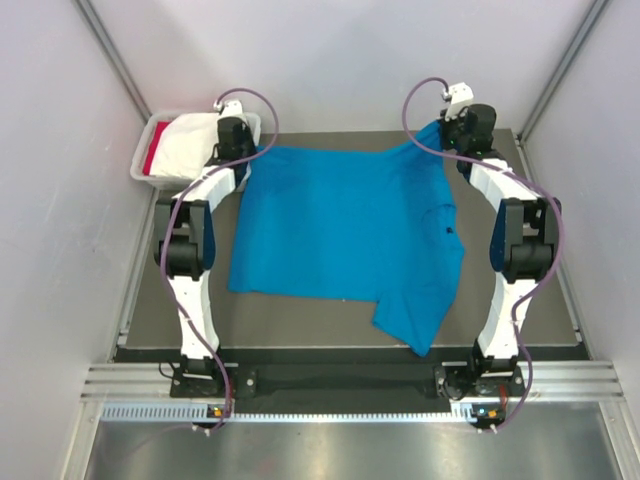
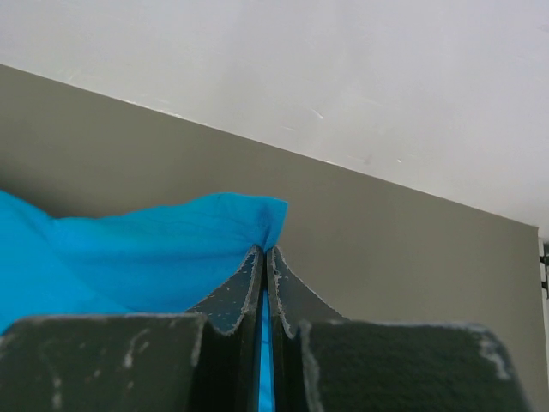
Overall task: Fold and stack the t-shirts
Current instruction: Flatten the tshirt out
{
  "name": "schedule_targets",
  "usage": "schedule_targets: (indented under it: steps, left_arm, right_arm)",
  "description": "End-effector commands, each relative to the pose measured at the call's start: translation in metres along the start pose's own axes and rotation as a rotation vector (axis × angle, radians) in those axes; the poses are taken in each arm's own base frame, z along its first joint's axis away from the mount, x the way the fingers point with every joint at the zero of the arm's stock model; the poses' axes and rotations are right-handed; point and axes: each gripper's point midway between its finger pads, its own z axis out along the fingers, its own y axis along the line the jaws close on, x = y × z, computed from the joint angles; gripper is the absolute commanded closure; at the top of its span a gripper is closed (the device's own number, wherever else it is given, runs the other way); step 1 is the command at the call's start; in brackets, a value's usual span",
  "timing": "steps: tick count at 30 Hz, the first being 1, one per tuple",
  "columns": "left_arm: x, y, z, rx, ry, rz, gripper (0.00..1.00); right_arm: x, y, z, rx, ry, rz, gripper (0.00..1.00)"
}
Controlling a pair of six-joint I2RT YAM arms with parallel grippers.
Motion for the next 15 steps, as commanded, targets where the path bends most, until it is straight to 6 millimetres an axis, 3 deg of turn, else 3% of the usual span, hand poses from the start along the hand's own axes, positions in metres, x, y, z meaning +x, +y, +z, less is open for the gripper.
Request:
schedule_targets:
  steps: [1, 7, 15]
  left_arm:
    - [-0.051, -0.035, -0.029, 0.125, -0.120, 0.003, 1.00]
    - [-0.055, -0.040, -0.033, 0.147, -0.117, -0.002, 1.00]
    - [-0.056, -0.046, -0.033, 0.181, -0.111, 0.013, 1.00]
  right_arm:
    - [-0.069, -0.010, -0.016, 0.003, -0.155, -0.019, 1.00]
    - [-0.079, -0.009, -0.018, -0.010, -0.198, 0.000, 1.00]
    - [-0.068, -0.009, -0.012, 0.001, -0.192, 0.028, 1.00]
